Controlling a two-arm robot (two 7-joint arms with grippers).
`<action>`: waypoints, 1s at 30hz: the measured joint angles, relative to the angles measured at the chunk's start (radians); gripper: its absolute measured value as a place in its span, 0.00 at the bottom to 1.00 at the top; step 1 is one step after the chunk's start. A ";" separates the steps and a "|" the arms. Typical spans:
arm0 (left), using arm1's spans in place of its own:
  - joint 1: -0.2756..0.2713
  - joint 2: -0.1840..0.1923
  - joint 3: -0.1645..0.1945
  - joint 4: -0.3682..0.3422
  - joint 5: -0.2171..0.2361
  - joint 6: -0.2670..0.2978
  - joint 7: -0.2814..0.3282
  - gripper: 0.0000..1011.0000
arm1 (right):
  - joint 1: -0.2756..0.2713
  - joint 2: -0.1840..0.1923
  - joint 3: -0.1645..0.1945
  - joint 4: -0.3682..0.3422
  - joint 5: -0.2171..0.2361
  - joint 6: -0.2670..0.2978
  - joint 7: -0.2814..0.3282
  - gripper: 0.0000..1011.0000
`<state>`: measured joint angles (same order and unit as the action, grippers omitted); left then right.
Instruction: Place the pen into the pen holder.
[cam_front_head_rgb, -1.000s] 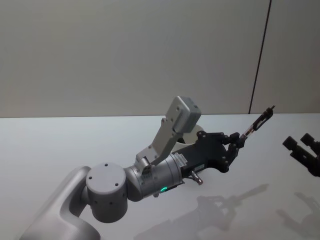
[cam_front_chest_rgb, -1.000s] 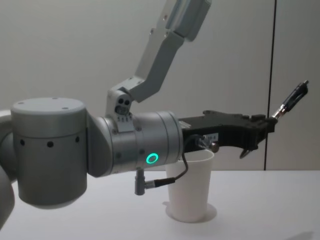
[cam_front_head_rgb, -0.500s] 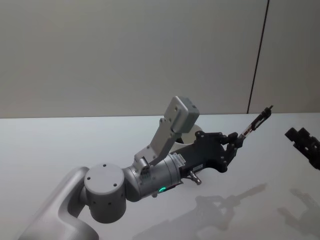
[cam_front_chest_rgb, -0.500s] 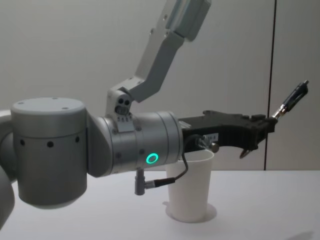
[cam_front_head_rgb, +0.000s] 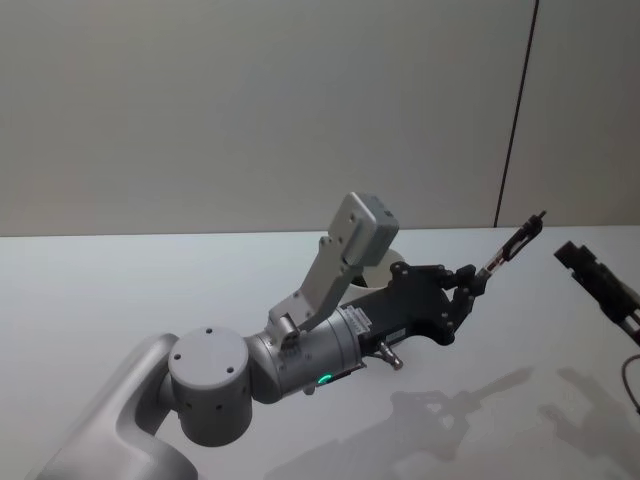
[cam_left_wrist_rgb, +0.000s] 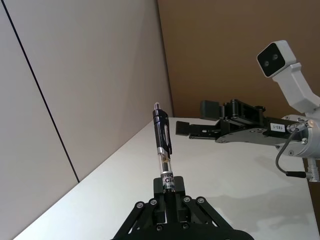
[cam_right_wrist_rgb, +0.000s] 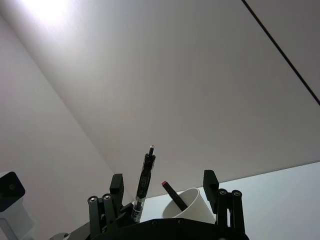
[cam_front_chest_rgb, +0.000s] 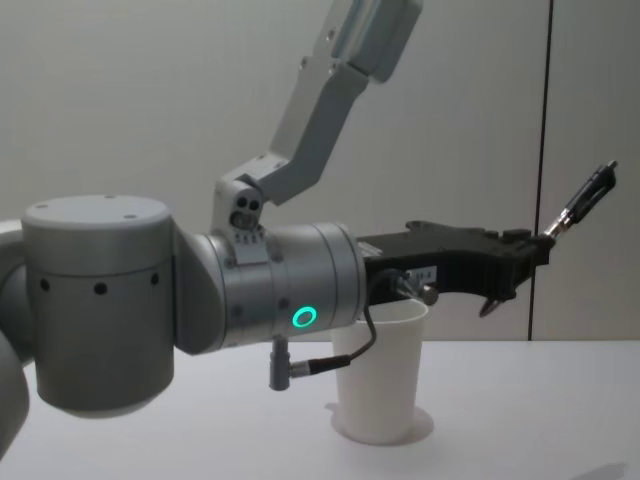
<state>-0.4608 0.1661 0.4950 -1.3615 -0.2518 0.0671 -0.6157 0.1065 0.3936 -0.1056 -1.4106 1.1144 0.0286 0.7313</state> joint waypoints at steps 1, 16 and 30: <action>0.000 0.000 0.000 0.000 0.000 0.000 0.000 0.12 | 0.008 -0.004 -0.004 0.007 0.001 0.004 0.002 0.99; 0.000 0.000 0.000 0.000 0.000 0.000 0.000 0.12 | 0.070 -0.040 -0.043 0.057 -0.016 0.040 0.012 0.99; 0.000 0.000 0.000 0.000 0.000 0.000 0.000 0.12 | 0.117 -0.070 -0.077 0.092 -0.039 0.059 0.009 0.99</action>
<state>-0.4608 0.1661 0.4950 -1.3615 -0.2519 0.0671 -0.6156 0.2239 0.3236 -0.1829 -1.3188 1.0755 0.0873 0.7400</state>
